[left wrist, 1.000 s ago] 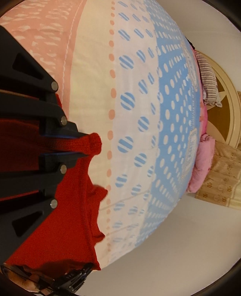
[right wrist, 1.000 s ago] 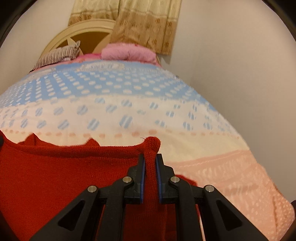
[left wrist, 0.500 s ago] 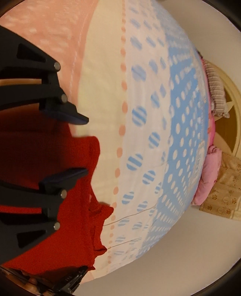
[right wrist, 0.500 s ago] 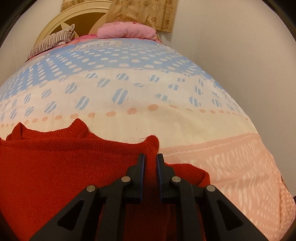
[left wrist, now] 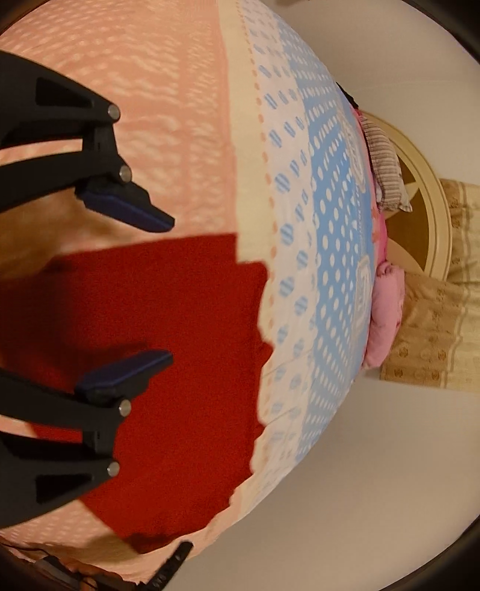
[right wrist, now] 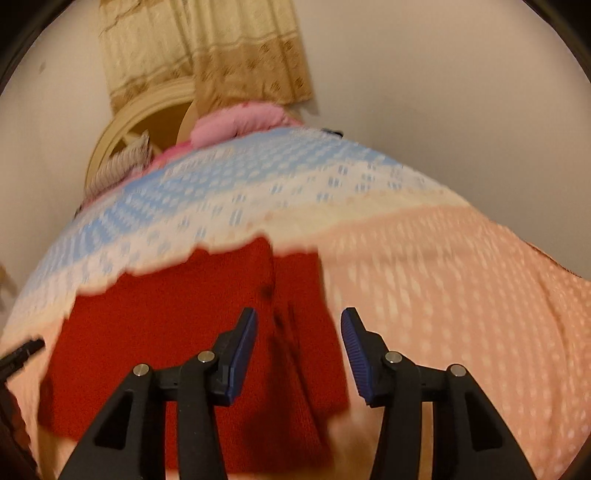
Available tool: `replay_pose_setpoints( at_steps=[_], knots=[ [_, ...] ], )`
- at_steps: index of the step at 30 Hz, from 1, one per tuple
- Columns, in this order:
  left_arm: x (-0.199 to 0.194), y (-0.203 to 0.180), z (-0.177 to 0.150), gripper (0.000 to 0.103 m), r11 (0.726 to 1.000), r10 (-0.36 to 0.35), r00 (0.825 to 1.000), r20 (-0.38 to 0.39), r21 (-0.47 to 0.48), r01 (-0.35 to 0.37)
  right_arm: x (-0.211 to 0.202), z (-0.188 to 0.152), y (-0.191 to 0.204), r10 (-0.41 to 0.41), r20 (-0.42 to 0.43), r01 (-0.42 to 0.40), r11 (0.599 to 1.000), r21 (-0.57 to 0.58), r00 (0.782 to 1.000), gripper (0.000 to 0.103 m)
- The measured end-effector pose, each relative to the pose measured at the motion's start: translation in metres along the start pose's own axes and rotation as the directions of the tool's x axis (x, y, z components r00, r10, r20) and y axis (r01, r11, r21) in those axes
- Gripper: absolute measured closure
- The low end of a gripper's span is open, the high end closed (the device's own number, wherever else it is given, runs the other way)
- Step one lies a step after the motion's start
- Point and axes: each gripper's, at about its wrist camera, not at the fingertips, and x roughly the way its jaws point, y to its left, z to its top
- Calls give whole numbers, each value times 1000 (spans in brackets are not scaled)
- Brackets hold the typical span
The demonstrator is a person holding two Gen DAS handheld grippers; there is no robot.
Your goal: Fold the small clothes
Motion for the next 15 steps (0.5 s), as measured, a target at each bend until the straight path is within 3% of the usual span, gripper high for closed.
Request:
replay_pose_setpoints(
  at_steps=[4,8,11,13,15],
  knots=[
    [5,-16,-18,34,1000,-19,998,-52,24,21,9,-29,11,-36,-71,30,996,-86,997,55],
    [2,-19,-28,28,999,2,999,-36,46,0,10,-41,15,-87,-74,78,990,-119,993,79],
    [1,-13,-38,26,999,-1,999,-45,42,3,-1,-46,8,-72,-76,68,996,-62,994,91],
    [3,-8,-44,18,1000,11,998,-56,29,-9,-4,-60,-8,-64,-101,64,998,0,993,93],
    [10,2,-45,15,999,-29,996,-88,-30,26,-7,-69,-20,-15,-97,20,998,56,995,93]
  ],
)
